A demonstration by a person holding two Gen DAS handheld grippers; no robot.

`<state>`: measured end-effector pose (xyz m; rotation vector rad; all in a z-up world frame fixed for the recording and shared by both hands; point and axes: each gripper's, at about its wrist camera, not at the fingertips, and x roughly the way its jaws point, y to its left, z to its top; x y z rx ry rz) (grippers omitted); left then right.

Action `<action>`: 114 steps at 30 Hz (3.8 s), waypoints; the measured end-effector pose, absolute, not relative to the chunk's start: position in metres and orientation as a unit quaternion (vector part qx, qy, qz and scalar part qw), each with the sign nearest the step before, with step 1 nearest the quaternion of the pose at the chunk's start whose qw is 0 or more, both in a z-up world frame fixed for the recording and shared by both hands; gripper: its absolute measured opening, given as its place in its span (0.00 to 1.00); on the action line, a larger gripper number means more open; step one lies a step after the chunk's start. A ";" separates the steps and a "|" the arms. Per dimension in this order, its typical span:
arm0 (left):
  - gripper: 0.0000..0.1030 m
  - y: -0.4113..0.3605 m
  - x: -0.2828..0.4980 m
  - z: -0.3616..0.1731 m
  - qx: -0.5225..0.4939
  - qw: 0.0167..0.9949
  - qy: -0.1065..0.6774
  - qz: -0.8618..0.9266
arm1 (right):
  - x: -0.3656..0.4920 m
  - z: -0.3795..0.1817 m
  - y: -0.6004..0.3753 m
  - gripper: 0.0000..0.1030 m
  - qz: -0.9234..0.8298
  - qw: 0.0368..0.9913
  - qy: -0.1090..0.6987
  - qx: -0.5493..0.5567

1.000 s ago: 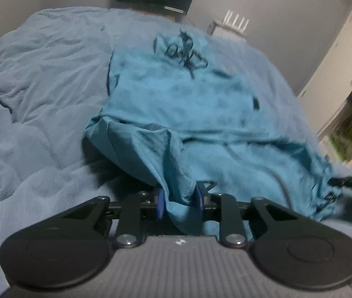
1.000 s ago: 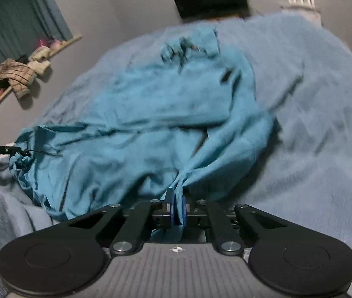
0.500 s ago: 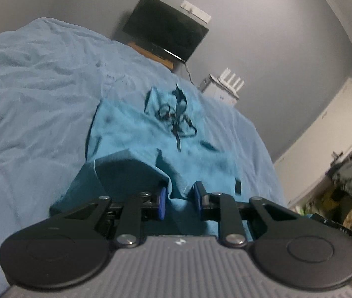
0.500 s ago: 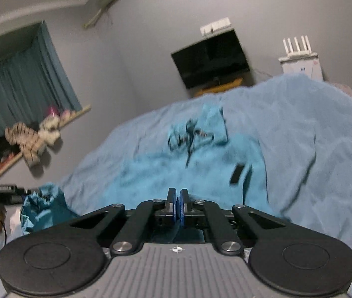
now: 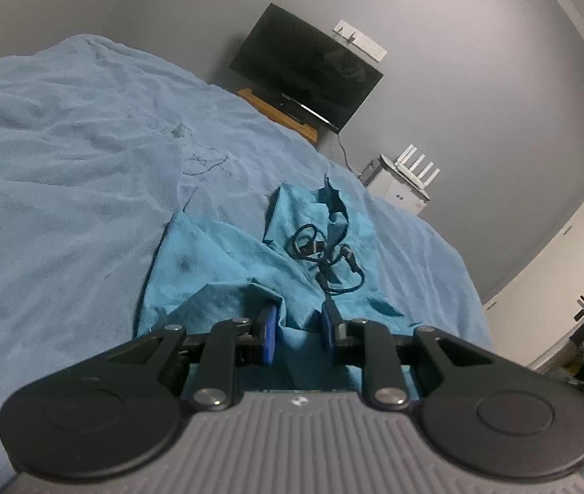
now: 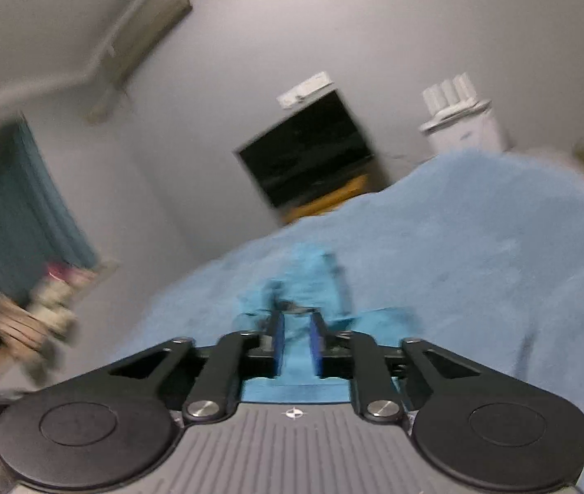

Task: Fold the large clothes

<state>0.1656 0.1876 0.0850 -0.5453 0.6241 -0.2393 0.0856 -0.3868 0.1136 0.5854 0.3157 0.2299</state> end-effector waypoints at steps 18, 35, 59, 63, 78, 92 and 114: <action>0.03 0.187 0.281 0.016 -0.218 0.912 0.345 -0.042 | 0.100 0.059 -0.414 0.62 0.072 0.937 0.164 0.300; 0.44 0.201 0.252 -0.064 -0.168 0.909 0.338 -0.175 | 0.113 0.032 -0.406 0.67 0.089 0.930 0.202 0.293; 0.05 0.204 0.220 -0.052 -0.160 0.942 0.291 -0.040 | 0.170 -0.025 -0.388 0.85 0.040 0.955 0.214 0.200; 0.17 0.206 0.229 -0.055 -0.176 0.941 0.286 -0.040 | 0.202 -0.029 -0.387 0.85 0.031 0.952 0.213 0.217; 0.03 0.183 0.238 -0.048 -0.110 0.965 0.216 -0.103 | 0.217 -0.041 -0.344 0.10 0.067 0.976 0.177 0.104; 0.38 0.181 0.246 -0.054 -0.107 0.967 0.233 -0.001 | 0.229 -0.045 -0.317 0.60 -0.037 0.982 0.176 0.053; 0.67 0.111 0.253 -0.087 0.076 0.958 0.275 -0.036 | 0.218 -0.067 -0.272 0.79 0.030 0.974 0.221 -0.047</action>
